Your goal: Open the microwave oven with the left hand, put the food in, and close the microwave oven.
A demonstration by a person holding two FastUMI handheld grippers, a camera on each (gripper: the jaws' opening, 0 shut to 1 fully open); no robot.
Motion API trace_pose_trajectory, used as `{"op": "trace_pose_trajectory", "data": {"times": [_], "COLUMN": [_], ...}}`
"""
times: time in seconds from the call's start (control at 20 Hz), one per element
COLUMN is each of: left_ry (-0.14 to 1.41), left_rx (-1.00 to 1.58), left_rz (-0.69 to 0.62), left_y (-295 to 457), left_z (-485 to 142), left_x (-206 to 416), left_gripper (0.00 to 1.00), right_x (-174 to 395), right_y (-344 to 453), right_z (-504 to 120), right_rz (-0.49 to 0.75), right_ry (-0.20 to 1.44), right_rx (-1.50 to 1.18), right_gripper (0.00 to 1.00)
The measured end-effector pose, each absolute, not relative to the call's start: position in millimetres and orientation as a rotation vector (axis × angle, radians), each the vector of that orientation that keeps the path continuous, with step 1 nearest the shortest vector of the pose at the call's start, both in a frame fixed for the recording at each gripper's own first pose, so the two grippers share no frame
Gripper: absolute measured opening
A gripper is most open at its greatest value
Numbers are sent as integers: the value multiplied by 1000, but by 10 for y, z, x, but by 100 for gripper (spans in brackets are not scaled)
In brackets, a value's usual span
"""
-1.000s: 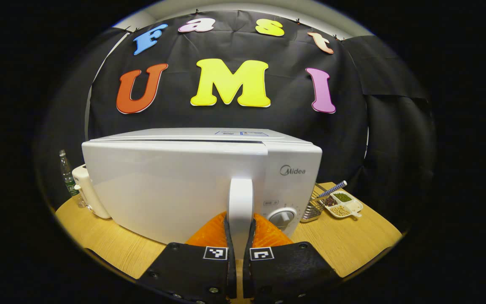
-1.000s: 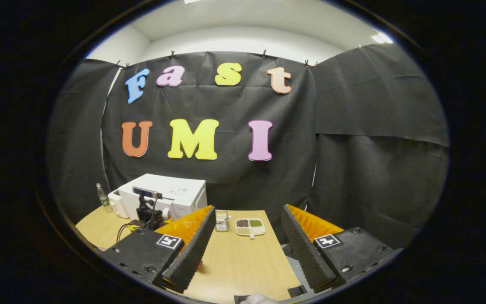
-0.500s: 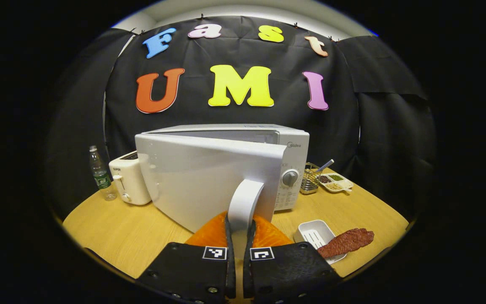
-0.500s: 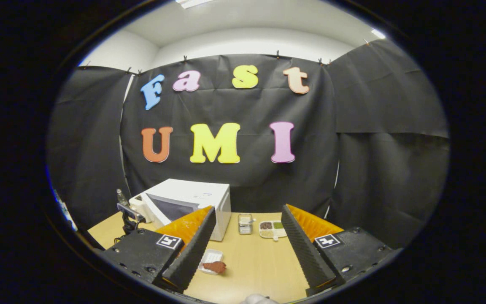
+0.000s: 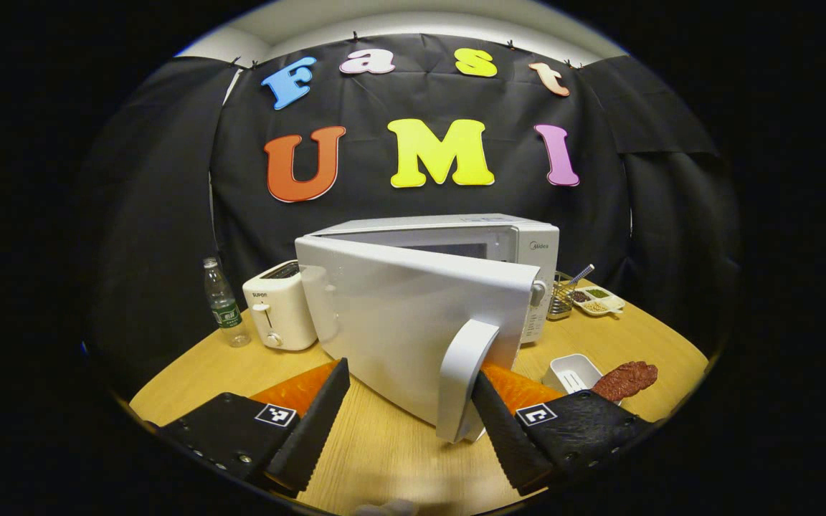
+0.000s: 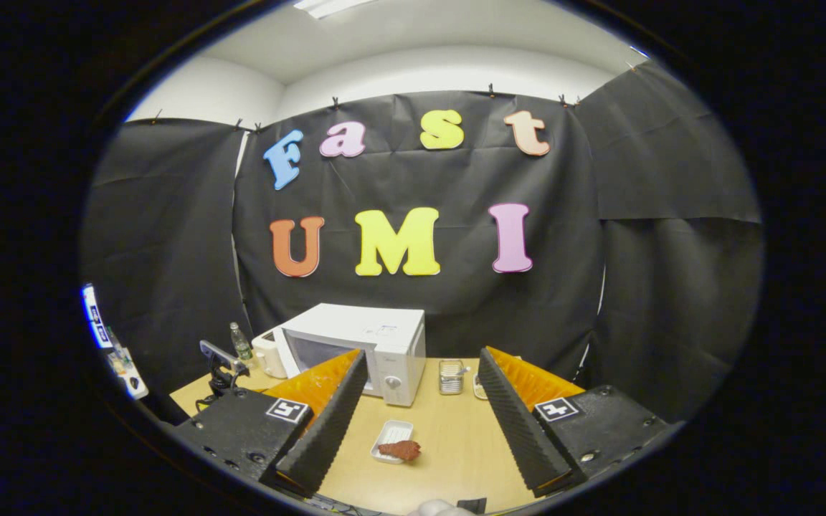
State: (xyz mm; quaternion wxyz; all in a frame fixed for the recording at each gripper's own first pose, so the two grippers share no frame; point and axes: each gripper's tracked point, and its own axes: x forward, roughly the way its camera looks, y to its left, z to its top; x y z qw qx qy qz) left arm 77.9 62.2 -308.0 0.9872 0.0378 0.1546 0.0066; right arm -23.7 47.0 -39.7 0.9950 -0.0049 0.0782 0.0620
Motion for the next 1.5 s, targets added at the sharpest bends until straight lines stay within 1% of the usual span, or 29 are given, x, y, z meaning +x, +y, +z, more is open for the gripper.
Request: {"op": "trace_pose_trajectory", "data": {"times": [0.05, 0.25, 0.3, 0.35, 0.4, 0.45, 0.5, 0.55, 0.65, 0.7, 0.75, 0.8, 0.9, 0.95, 1.0, 1.15, 1.2, 1.25, 1.35, 1.4, 1.45, 1.5], "left_ry": [304, 312, 315, 311, 312, 308, 309, 310, 319, 323, 329, 331, 334, 339, 340, 351, 356, 359, 354, 348, 353, 358], "left_rx": [83, 62, 64, 73, 84, 93, 97, 96, 102, 107, 113, 121, 123, 113, 101, 94, 96, 107, 157, 174, 176, 167], "left_rz": [25, 46, 49, 52, 58, 66, 74, 83, 108, 120, 133, 146, 174, 187, 201, 221, 227, 233, 256, 274, 295, 322], "left_y": [659, 763, 795, 833, 885, 952, 1022, 1101, 1284, 1384, 1473, 1571, 1778, 1879, 1981, 2230, 2300, 2360, 2523, 2634, 2747, 2873], "left_z": [-3063, -3044, -3033, -3015, -2999, -2986, -2982, -2984, -2985, -2984, -2987, -2980, -2977, -2985, -2988, -3010, -3014, -3009, -2976, -2949, -2943, -2943], "left_x": [756, 655, 613, 589, 542, 496, 447, 399, 283, 224, 166, 116, 11, -35, -63, -157, -179, -198, -245, -248, -251, -263], "left_gripper": [95, 95, 95, 95, 95, 95, 95, 95, 95, 95, 95, 95, 95, 100, 95, 95, 95, 95, 96, 95, 95, 95], "right_x": [-254, -333, -350, -368, -383, -400, -411, -412, -425, -429, -433, -430, -427, -424, -415, -391, -378, -371, -353, -342, -340, -328], "right_y": [493, 548, 563, 578, 599, 626, 651, 684, 772, 832, 884, 935, 1043, 1097, 1150, 1263, 1292, 1322, 1364, 1380, 1385, 1391], "right_z": [-422, -470, -485, -511, -527, -555, -584, -621, -704, -733, -756, -763, -781, -797, -799, -830, -836, -861, -876, -890, -918, -933], "right_rz": [127, 137, 139, 140, 143, 146, 149, 154, 165, 177, 186, 195, 215, 225, 233, 250, 255, 257, 263, 267, 269, 271], "right_ry": [162, 166, 169, 171, 176, 180, 185, 190, 207, 215, 220, 221, 223, 225, 226, 234, 235, 239, 243, 246, 251, 255], "right_rx": [-6, -11, -12, -13, -12, -11, -7, -3, 7, 10, 10, 8, 4, 2, 1, -4, -6, -10, -10, -11, -16, -19], "right_gripper": [92, 92, 99, 92, 99, 99, 92, 99, 99, 92, 99, 92, 92, 92, 92, 92, 99, 92, 92, 100, 100, 92]}}
